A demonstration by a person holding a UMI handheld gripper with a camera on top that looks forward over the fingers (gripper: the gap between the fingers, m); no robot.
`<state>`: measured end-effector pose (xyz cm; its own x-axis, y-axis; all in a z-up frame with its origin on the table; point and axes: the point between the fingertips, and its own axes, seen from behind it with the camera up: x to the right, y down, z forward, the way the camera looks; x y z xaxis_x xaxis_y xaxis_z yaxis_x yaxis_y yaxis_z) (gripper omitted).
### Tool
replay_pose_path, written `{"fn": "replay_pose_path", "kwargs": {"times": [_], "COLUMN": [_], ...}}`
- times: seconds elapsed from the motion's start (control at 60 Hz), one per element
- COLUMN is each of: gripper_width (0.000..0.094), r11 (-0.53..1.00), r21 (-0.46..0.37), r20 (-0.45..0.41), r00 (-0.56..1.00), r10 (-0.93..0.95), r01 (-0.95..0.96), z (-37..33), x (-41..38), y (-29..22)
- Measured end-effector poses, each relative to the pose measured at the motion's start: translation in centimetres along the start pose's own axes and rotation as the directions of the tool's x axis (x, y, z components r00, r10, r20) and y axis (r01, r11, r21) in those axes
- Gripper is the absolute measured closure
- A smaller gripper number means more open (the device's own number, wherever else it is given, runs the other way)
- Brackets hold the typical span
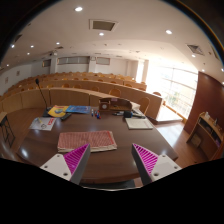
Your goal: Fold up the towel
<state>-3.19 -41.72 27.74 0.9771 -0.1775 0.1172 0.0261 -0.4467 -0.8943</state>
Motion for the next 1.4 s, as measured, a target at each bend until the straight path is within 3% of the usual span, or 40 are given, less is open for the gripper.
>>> {"fn": "replay_pose_path", "kwargs": {"times": [0.3, 0.517, 0.75, 1.083, 1.233, 1.333, 1.4], "gripper_width": [0.0086, 0.0087, 0.0085, 0.0091, 0.0235, 0.0511, 0.0615], "r11": [0.991, 0.977, 0.974, 0.964, 0.954, 0.949, 0.944], "r21": [-0.134, -0.197, -0.199, -0.197, -0.233, -0.209, -0.193], "r20": [0.051, 0.177, 0.325, 0.302, 0.317, 0.302, 0.317], "r00": [0.999, 0.983, 0.945, 0.946, 0.942, 0.939, 0.927], "r10": [-0.017, -0.045, -0.040, -0.114, -0.111, -0.166, -0.200], "r01": [0.023, 0.080, 0.109, 0.179, 0.190, 0.235, 0.270], "z": [1.2, 5.5, 13.8, 27.5, 30.0, 30.6, 30.5], "x": [-0.8, -10.4, -24.3, -32.7, -33.9, -33.2, -33.7], "y": [8.6, 13.5, 13.3, 12.0, 13.0, 12.6, 12.6]}}
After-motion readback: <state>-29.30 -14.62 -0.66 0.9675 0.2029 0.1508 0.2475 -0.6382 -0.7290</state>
